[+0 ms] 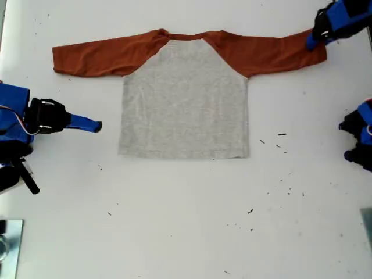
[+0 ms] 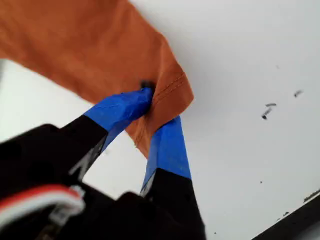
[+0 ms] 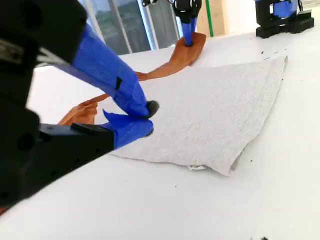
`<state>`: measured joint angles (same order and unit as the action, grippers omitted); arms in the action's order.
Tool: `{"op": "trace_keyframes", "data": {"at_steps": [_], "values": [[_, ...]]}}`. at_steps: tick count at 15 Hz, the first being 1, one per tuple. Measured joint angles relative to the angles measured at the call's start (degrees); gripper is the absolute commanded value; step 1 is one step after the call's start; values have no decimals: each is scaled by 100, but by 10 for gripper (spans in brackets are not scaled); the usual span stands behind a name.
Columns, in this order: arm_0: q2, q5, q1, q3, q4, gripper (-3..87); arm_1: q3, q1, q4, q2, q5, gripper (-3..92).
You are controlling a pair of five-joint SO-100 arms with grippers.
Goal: Fold t shirt
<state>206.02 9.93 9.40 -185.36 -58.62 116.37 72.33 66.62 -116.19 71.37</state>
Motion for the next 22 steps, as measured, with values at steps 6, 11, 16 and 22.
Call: {"op": "trace_keyframes", "data": {"at_steps": [6, 11, 16, 22], "values": [[0, 0, 0, 0, 0, -3, -4588, -4746, 1028, 1213, -2039, 305], [0, 0, 35, 0, 0, -2, -3410, -4597, 1169, -712, -2338, 292], [0, 0, 88, 0, 0, -2, 1784, -3612, 141, -2566, -2637, 36], [-387, -1371, 158, 272, 255, -3, 4588, -3357, -756, -3841, -2786, 35]]}}
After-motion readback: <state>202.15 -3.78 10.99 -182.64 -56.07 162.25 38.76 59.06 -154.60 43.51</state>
